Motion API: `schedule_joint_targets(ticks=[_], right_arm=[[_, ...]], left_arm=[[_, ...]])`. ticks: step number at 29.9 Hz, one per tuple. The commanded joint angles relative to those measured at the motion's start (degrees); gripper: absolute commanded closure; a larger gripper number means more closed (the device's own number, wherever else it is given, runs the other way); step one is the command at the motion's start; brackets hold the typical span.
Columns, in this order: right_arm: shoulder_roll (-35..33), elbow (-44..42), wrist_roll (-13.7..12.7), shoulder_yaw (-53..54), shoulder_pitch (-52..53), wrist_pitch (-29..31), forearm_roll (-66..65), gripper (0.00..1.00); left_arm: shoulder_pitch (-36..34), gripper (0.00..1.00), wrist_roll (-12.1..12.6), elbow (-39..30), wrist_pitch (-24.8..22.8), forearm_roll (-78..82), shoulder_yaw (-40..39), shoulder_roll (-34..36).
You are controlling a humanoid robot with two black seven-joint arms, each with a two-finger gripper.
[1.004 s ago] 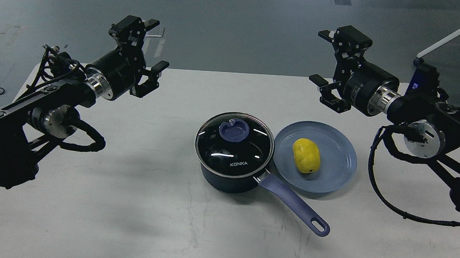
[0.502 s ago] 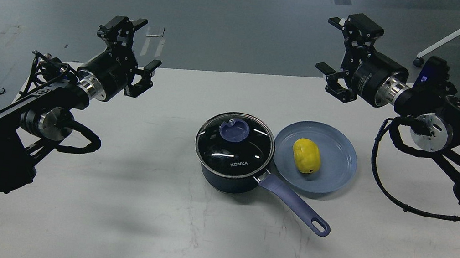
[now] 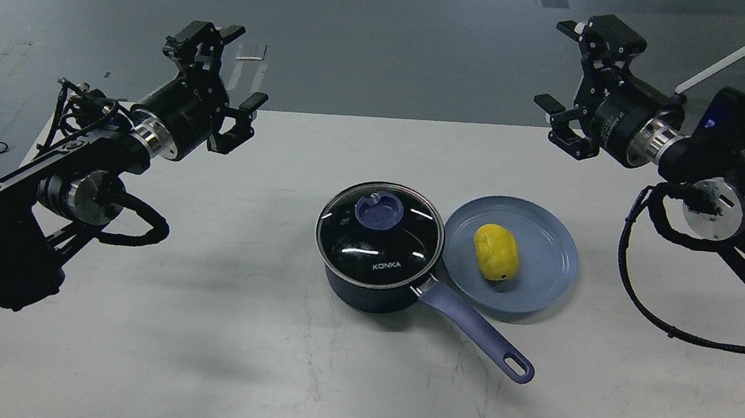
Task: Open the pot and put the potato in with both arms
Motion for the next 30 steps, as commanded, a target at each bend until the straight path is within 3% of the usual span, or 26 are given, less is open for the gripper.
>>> schedule_joint_targets(ticks=[1, 13, 22, 26, 28, 30], right_arm=[[-0.09, -0.07, 0.38, 0.5, -0.01, -0.08, 0.24, 0.0], [0.0, -0.07, 0.21, 1.3, -0.28, -0.08, 0.51, 0.0], [-0.09, -0.07, 0.47, 3.58, -0.63, -0.25, 0.51, 0.0], [-0.09, -0.51, 0.47, 3.58, -0.72, -0.25, 0.33, 0.0], [-0.27, -1.73, 0.47, 4.11, -0.72, -0.26, 0.33, 0.0], [-1.14, -2.79, -0.32, 3.94, -0.8, -0.17, 0.33, 0.0]], left_arm=[[0.0, 0.01, -0.24, -0.03, -0.26, -0.17, -0.08, -0.06], [0.17, 0.01, -0.5, -0.11, -0.44, -0.44, -3.59, 0.29], [0.18, 0.01, -0.76, -0.11, -3.96, 0.69, -6.24, 1.08], [-0.53, 0.01, -2.34, -0.11, 0.77, 12.18, -5.44, 1.52], [-1.49, 0.01, -4.27, -0.9, 8.84, 30.23, -5.44, 2.74], [-1.67, 0.01, -4.63, -3.78, 13.77, 41.5, -5.36, 4.24]])
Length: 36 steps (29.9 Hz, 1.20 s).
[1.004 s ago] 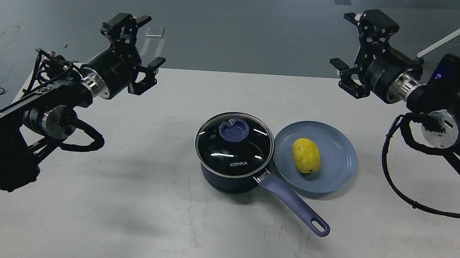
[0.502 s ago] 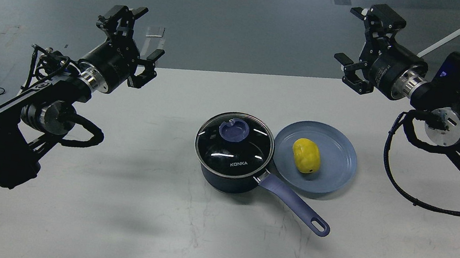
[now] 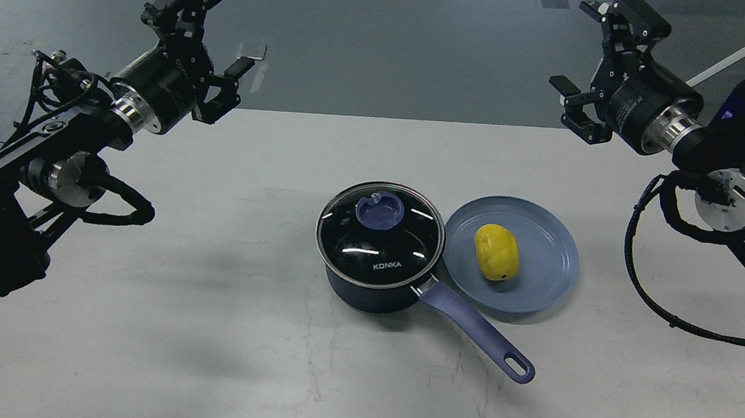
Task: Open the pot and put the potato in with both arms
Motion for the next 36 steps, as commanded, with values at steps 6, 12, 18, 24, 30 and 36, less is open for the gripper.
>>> schedule_joint_targets(ticks=[6, 12, 18, 24, 30, 36], right_arm=[[-2.15, -2.21, -0.97, 0.31, -1.65, 0.12, 0.16, 0.0], [-2.33, -4.49, -0.97, -0.39, -2.62, -5.76, 0.16, 0.0], [-2.33, -4.67, -0.97, -0.3, -3.5, -6.21, 0.42, 0.0], [-2.41, -5.11, -1.05, -0.65, -3.68, -6.21, 0.25, 0.0], [-2.41, -5.9, -0.97, -0.83, -3.94, -6.65, 0.16, 0.0], [-2.5, -5.99, -0.97, -2.4, -3.77, -6.74, -0.45, 0.0]], left_arm=[[-0.32, 0.01, -1.22, -14.57, 16.28, 39.22, 1.24, 5.62], [-0.67, 0.01, -3.58, -16.7, 28.16, 64.08, 10.55, 5.72], [-0.67, 0.01, -6.31, -16.79, 29.23, 76.17, 12.06, 4.31], [-3.12, 0.01, -8.69, -16.27, 29.23, 89.0, 18.12, 2.11], [-5.33, 0.01, -8.95, -14.08, 29.14, 90.06, 21.73, -4.91], [-4.89, 0.01, -10.23, -6.07, 29.14, 89.71, 22.87, -9.49]])
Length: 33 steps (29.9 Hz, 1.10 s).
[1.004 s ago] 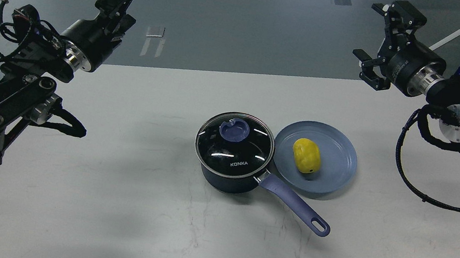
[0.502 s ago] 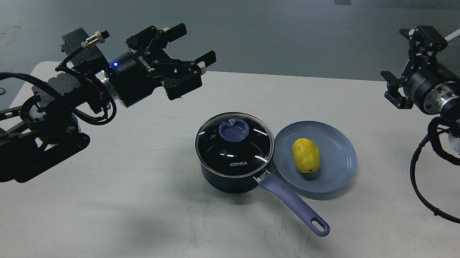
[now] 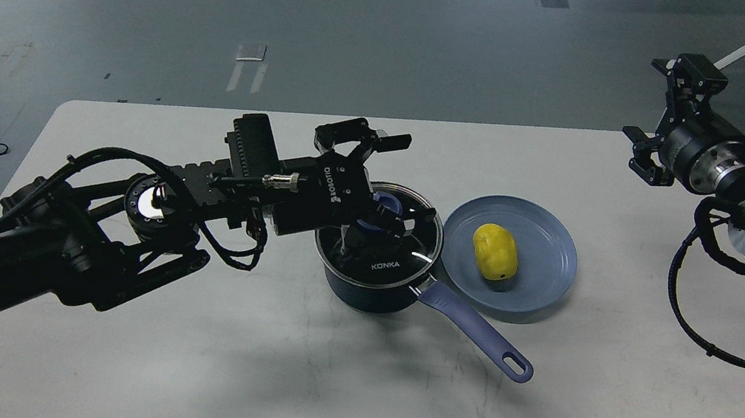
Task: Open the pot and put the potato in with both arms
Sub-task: 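Reach the left gripper to the blue knob of the glass lid, then close the left gripper on the lid knob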
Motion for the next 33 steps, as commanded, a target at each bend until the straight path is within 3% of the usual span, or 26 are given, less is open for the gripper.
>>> schedule_joint_targets(ticks=[1, 4, 33], right_arm=[[-0.16, -0.21, 0.0, -2.35, 0.35, -0.06, -0.33, 0.0], [-0.78, -1.0, 0.09, -3.24, 0.7, -0.07, -0.06, 0.0], [-0.78, -2.58, 0.7, -3.86, 0.79, 0.29, 0.03, 0.0]], left_arm=[[0.48, 0.01, -0.38, 2.88, -0.03, -0.21, 0.72, -2.0], [0.48, 0.01, -0.38, 5.87, 0.06, -1.44, 1.69, -3.5], [2.94, 0.01, -0.38, 10.89, 2.52, -4.08, 4.76, -2.89]])
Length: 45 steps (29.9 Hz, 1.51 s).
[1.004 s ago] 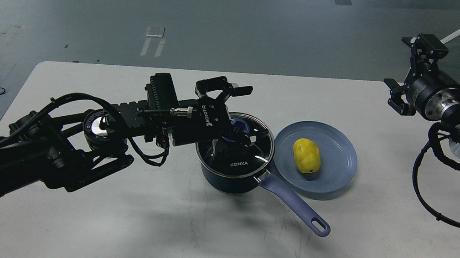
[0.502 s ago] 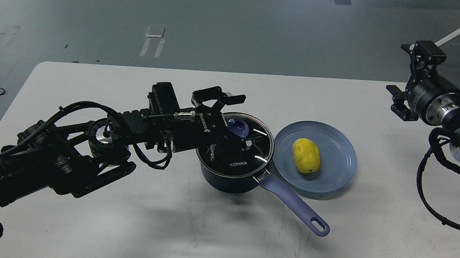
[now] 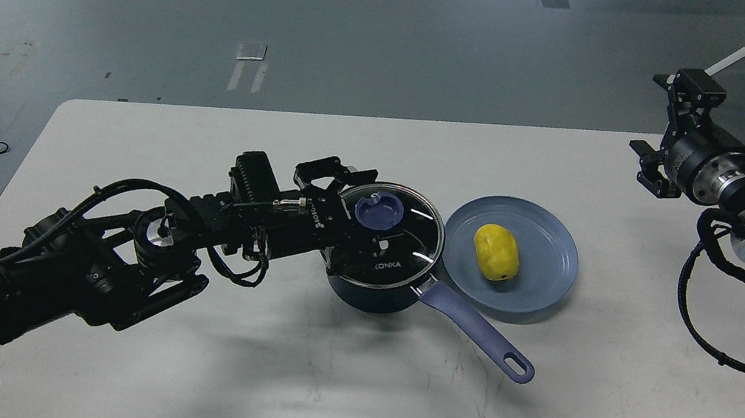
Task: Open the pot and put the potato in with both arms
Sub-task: 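Close the left gripper on the lid knob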
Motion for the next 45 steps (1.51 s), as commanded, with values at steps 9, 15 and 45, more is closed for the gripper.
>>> schedule_joint_targets(ticks=[9, 15, 45], right_arm=[[-0.07, -0.08, -0.25, -0.26, -0.62, 0.22, 0.0, 0.0], [-0.07, -0.25, -0.25, -0.26, -0.62, 0.22, -0.35, 0.0], [-0.07, -1.66, -0.51, -5.09, 0.08, 0.22, -0.44, 0.0]], left_arm=[[0.39, 0.01, 0.01, 0.21, -0.15, -5.61, 0.46, 0.28], [0.47, 0.01, 0.01, 1.18, -0.41, -6.14, 1.17, 0.28], [0.56, 0.25, 0.01, 0.82, -0.33, -9.65, 2.13, 0.54]])
